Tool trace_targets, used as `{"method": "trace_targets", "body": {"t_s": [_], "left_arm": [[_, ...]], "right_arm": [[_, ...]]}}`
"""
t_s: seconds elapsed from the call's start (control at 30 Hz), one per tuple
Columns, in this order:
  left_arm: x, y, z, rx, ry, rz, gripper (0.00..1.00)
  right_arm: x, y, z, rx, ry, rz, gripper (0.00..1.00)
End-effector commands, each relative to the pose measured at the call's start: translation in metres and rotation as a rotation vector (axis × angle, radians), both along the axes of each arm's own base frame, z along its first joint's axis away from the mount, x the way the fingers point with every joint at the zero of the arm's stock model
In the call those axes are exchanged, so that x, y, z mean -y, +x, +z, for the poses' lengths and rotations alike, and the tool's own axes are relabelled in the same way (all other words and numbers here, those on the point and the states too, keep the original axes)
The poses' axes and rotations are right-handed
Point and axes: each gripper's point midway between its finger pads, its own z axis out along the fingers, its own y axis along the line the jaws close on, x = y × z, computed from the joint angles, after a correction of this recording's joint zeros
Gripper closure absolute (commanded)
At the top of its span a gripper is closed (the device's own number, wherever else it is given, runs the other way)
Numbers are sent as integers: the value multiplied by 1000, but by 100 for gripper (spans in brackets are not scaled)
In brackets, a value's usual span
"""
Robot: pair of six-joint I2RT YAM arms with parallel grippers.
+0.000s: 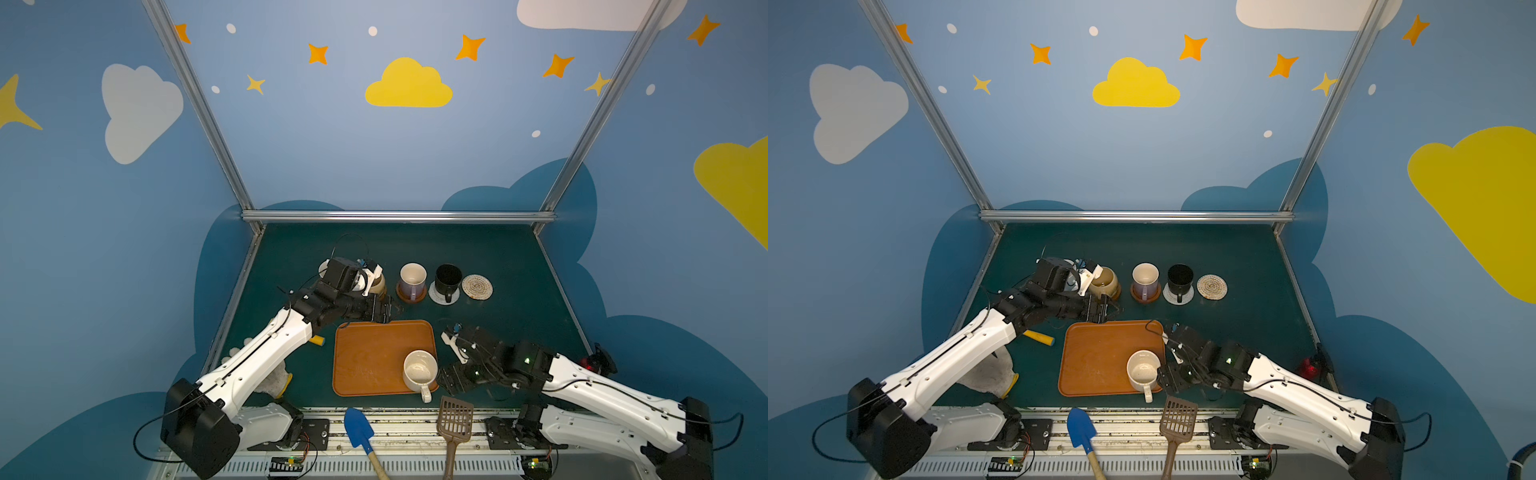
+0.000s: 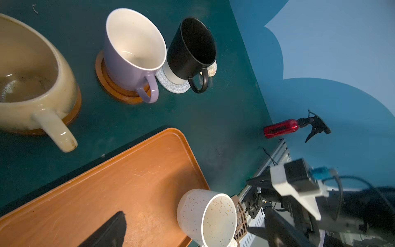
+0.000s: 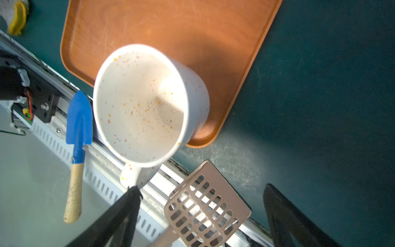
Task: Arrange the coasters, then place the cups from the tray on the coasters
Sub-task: 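Move the right gripper to the white speckled mug on the tray and grasp it, then lift the white speckled mug and carry it toward the last coaster with the right gripper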
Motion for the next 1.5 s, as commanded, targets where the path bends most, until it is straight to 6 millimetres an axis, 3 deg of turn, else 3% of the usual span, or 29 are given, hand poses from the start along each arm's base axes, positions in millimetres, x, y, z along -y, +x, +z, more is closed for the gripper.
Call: {"method": "trace_targets", "body": {"t_s": [0.0,0.23,0.3,0.57,0.7,1.03,1.13,1.3,1.47], "left_arm": [[-1,2,9,31,-14,13,0],[-2,5,7,36,7,20,0],[-5,7,6,44,20,34,0],[-8,12,4,50,35,55,0],[-5,15,3,45,33,47,0],[-5,21,2,48,30,48,0],[-5,22,1,45,28,48,0],[-6,23,1,46,24,47,0],[-10,23,3,54,33,56,0]], "right_arm": [[-5,3,4,56,36,-45,12],[-42,-13,-6,57,78,61,15],[-44,-16,-22,41,44,73,16],[-34,-11,-47,57,-43,-9,31],[-39,-5,-41,83,-41,-24,46],[-52,1,-46,104,-52,2,73],[-61,4,-41,110,-45,14,87],[-67,7,-40,117,-37,17,88],[-68,13,-32,145,-45,19,100]]}}
